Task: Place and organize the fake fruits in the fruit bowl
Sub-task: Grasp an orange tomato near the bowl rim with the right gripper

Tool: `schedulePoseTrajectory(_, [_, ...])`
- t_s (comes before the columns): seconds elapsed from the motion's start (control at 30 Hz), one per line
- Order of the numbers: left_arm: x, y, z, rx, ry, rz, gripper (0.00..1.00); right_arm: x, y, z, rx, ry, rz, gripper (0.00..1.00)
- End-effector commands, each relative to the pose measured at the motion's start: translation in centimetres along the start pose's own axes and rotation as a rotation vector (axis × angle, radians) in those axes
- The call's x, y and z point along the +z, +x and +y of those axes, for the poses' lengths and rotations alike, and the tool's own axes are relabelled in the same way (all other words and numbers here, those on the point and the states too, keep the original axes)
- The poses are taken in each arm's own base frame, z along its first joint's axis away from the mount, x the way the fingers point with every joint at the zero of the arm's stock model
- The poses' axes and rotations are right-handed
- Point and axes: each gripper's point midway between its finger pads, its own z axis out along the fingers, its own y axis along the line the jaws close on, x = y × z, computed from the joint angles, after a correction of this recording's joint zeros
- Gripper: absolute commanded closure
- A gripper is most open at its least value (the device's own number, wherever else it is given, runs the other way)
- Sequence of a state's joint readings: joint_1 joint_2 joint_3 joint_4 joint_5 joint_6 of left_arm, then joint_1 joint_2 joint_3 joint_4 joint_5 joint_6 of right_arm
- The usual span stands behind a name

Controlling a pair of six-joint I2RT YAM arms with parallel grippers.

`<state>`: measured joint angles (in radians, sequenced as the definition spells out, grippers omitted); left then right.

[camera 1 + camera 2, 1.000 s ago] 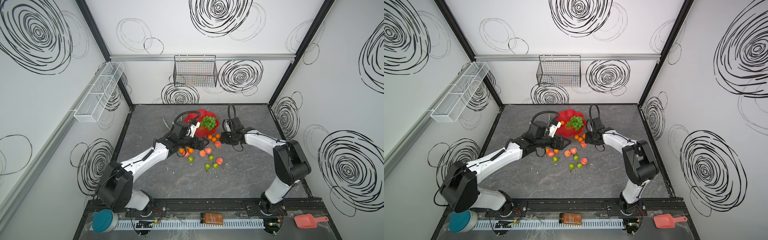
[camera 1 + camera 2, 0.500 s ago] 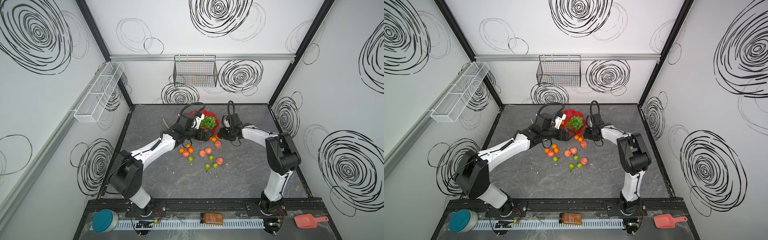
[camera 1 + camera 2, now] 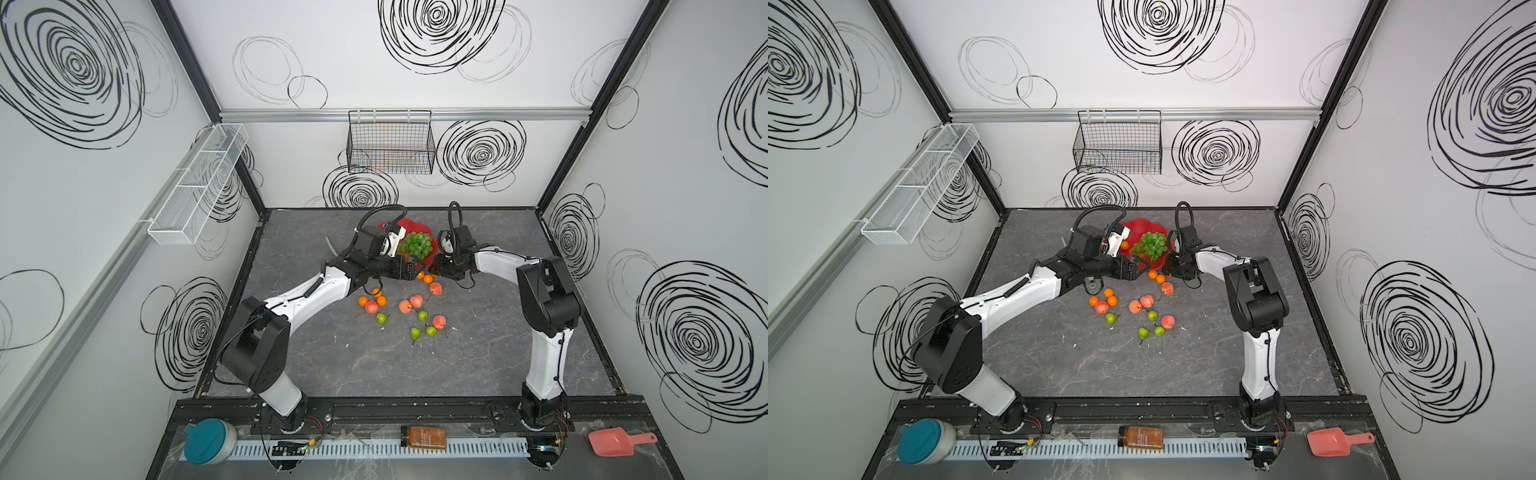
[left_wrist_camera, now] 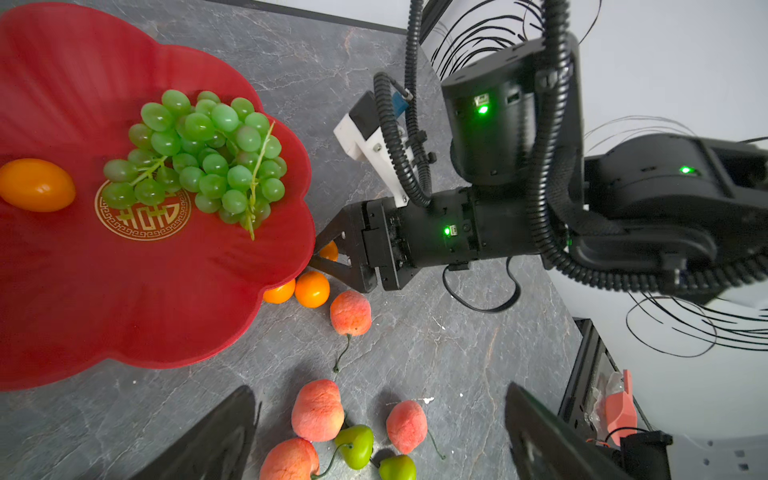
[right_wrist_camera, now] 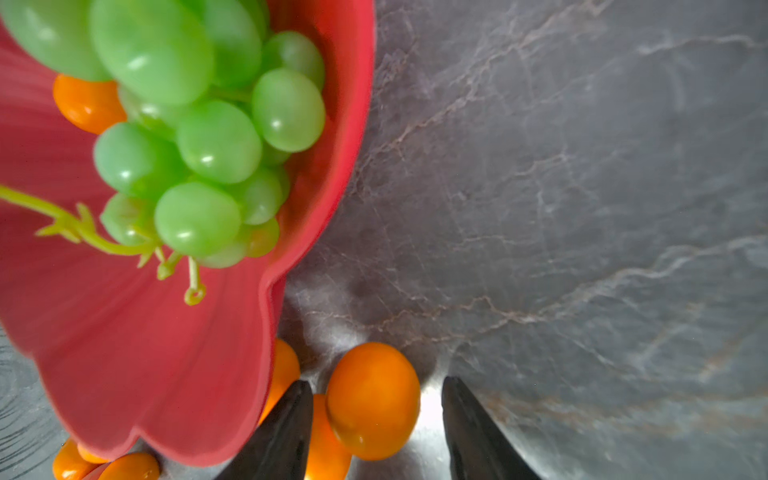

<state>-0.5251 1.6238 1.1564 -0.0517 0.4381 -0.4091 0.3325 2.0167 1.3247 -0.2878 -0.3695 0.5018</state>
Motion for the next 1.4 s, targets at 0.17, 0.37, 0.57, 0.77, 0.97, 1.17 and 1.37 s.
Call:
schedulePoseTrajectory(0.17, [0.3, -0.4, 0.0, -0.003, 0.029, -0.016, 0.04, 0.6, -0.3, 0.1, 0.005, 0.007, 0.016, 0.50])
schedulePoseTrajectory(0.37, [0.3, -0.4, 0.1, -0.009, 0.030, -0.017, 0.04, 0.7, 0.0, -0.3, 0.008, 0.020, 0.025, 0.54])
schedulePoseTrajectory(0.57, [0.2, -0.5, 0.3, -0.012, 0.027, -0.018, 0.04, 0.2, -0.1, -0.2, 0.006, 0.021, 0.015, 0.56])
schedulePoseTrajectory(0.77, [0.1, -0.4, 0.5, -0.014, 0.014, -0.016, 0.04, -1.2, -0.4, -0.2, 0.004, 0.030, -0.018, 0.59])
schedulePoseTrajectory(0.97, [0.5, 0.2, 0.3, -0.003, 0.002, 0.003, 0.04, -3.5, -0.7, -0.5, 0.003, 0.060, -0.071, 0.59])
schedulePoseTrajectory(1.17, [0.2, 0.2, -0.2, -0.001, -0.004, -0.009, 0.04, -6.6, -0.9, -1.0, -0.024, 0.129, -0.133, 0.60])
schedulePoseTrajectory(1.37, [-1.5, -1.3, 1.3, -0.068, -0.015, -0.080, 0.04, -9.0, -1.2, 2.0, -0.083, 0.109, -0.193, 0.60])
